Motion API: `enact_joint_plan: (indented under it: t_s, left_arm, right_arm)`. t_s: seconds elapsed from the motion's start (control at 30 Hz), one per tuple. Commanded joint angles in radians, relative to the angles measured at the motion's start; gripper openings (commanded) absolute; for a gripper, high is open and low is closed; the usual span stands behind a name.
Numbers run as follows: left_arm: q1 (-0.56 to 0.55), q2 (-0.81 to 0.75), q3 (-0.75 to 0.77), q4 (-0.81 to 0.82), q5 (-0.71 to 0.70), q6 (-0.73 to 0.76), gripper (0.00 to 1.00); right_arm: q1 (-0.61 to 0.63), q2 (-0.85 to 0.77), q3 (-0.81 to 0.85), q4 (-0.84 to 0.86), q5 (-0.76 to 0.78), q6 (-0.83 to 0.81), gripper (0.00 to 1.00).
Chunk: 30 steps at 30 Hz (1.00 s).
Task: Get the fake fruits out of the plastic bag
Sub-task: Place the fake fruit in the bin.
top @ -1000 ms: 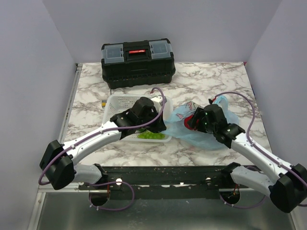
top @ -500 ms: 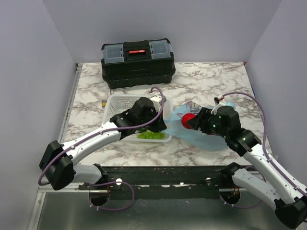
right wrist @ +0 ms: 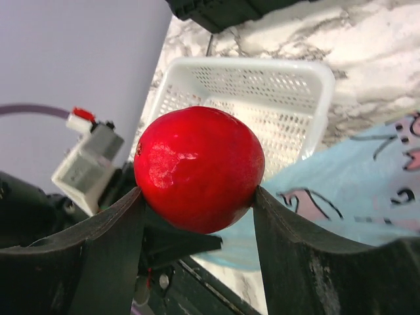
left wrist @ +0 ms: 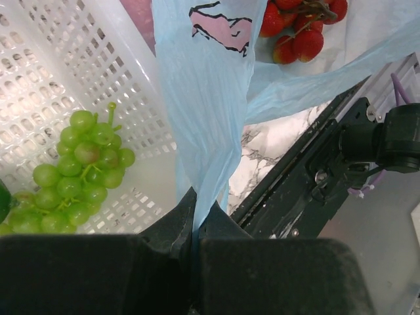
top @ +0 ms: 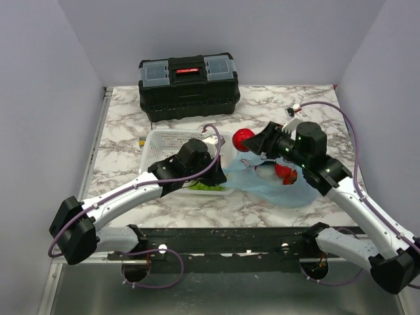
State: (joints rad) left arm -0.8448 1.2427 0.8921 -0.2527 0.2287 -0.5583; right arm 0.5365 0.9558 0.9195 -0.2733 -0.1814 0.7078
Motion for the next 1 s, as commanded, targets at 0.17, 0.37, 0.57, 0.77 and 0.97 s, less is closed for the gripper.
enact_joint_plan:
  t_s: [0.17, 0.37, 0.57, 0.77, 0.97]
  left_arm:
    - [-0.031, -0.044, -0.028, 0.046, -0.004, -0.033, 0.00]
    - [-0.042, -0.069, -0.052, 0.057, -0.018, -0.045, 0.00]
    - [-0.042, -0.075, -0.064, 0.057, -0.023, -0.048, 0.00]
    - [-0.042, -0.061, -0.048, 0.053, -0.017, -0.039, 0.00]
    - [-0.042, -0.052, -0.030, 0.040, -0.015, -0.035, 0.00]
  right_arm:
    - [0.000, 0.277, 0.166, 0.118, -0.037, -0.021, 0.28]
    - [0.009, 0.490, 0.269, 0.095, -0.115, -0.047, 0.29]
    - [0.046, 0.615, 0.323, 0.035, -0.108, -0.084, 0.34]
    - [0.072, 0.658, 0.310, 0.032, -0.070, -0.090, 0.53]
    - [0.087, 0.659, 0.305, 0.030, -0.054, -0.104, 0.75]
